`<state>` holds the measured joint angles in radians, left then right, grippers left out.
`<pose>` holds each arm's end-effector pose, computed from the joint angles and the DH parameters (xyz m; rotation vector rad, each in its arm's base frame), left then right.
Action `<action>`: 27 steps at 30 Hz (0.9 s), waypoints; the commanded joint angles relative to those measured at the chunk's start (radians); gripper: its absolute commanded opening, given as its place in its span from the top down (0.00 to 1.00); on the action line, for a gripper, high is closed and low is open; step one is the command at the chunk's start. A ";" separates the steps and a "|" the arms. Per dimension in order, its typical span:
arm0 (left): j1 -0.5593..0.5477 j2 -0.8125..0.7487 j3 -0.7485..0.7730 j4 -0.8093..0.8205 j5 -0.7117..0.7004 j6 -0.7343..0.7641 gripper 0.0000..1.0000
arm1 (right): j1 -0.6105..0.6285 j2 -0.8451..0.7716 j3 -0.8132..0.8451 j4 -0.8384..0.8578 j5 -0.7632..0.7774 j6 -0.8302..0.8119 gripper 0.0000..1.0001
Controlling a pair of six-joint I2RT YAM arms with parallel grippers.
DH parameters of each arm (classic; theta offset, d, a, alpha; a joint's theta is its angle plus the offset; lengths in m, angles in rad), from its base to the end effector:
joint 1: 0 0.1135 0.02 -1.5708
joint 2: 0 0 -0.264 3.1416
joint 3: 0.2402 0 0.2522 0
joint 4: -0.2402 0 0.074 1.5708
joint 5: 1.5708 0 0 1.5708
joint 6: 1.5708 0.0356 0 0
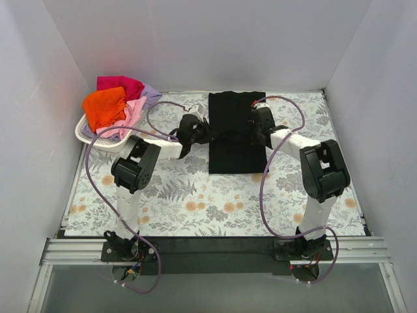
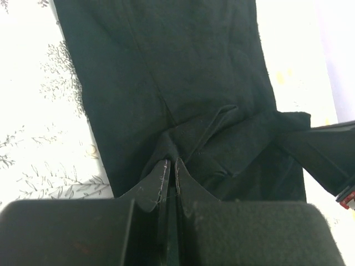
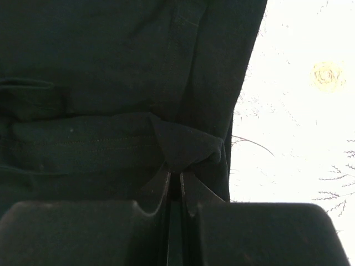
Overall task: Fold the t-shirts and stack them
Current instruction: Fold the tshirt
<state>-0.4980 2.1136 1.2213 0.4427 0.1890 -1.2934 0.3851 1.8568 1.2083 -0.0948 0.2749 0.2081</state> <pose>0.3965 -0.2232 0.1391 -0.7560 2.1490 -1.2492 0.3796 0.1434 0.1934 -0.0635 2.2792 -0.0090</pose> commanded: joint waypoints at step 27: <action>-0.209 -0.135 -0.100 0.109 -0.069 0.046 0.20 | -0.069 -0.117 0.031 0.026 -0.296 -0.021 0.29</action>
<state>-0.7071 1.9659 1.1412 0.4801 0.0948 -1.2392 0.3412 1.7290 1.2316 -0.0872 0.0631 0.1791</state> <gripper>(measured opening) 0.800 0.713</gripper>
